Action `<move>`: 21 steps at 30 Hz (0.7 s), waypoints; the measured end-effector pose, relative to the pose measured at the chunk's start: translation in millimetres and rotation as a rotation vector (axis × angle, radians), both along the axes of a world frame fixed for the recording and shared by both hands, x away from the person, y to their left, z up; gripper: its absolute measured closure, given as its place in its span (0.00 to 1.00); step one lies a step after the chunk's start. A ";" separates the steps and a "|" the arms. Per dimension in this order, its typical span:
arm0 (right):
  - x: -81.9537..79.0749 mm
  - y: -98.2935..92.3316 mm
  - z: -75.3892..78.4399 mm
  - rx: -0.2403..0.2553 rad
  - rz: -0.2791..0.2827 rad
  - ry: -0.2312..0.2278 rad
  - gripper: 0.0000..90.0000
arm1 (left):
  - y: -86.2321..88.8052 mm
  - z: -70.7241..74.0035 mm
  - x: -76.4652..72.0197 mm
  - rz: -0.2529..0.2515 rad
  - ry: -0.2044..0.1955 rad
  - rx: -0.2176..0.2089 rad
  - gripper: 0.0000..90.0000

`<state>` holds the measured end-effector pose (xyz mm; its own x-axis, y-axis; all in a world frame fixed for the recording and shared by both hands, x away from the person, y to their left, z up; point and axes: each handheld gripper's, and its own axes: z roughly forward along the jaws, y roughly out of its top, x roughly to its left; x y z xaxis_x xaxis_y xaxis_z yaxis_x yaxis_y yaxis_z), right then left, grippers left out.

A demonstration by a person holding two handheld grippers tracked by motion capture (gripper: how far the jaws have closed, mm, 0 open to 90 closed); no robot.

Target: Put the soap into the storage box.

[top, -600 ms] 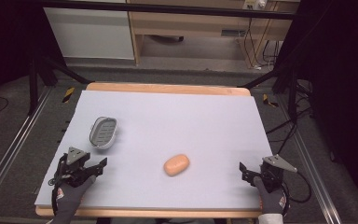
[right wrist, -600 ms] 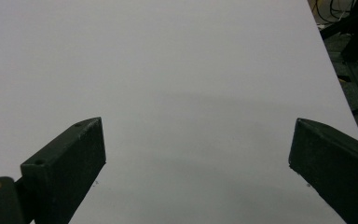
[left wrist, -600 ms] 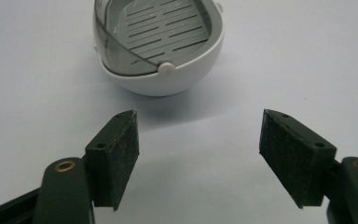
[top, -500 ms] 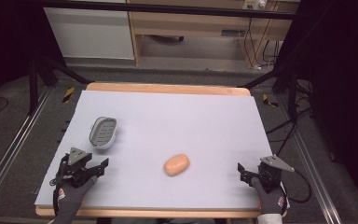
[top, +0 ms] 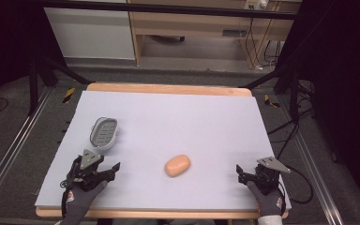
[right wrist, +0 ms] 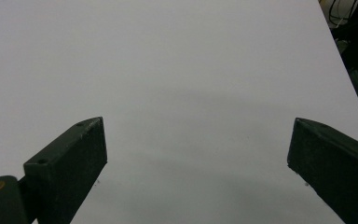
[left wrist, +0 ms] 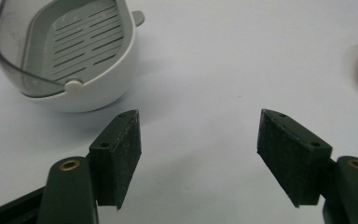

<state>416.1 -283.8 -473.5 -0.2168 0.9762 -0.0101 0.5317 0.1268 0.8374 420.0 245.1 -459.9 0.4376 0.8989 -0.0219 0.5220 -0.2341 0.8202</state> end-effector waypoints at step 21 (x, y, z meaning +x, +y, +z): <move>0.7 2.3 0.2 0.001 -0.001 0.010 0.06 | -27.9 14.7 -8.9 -0.082 -0.033 -0.019 0.33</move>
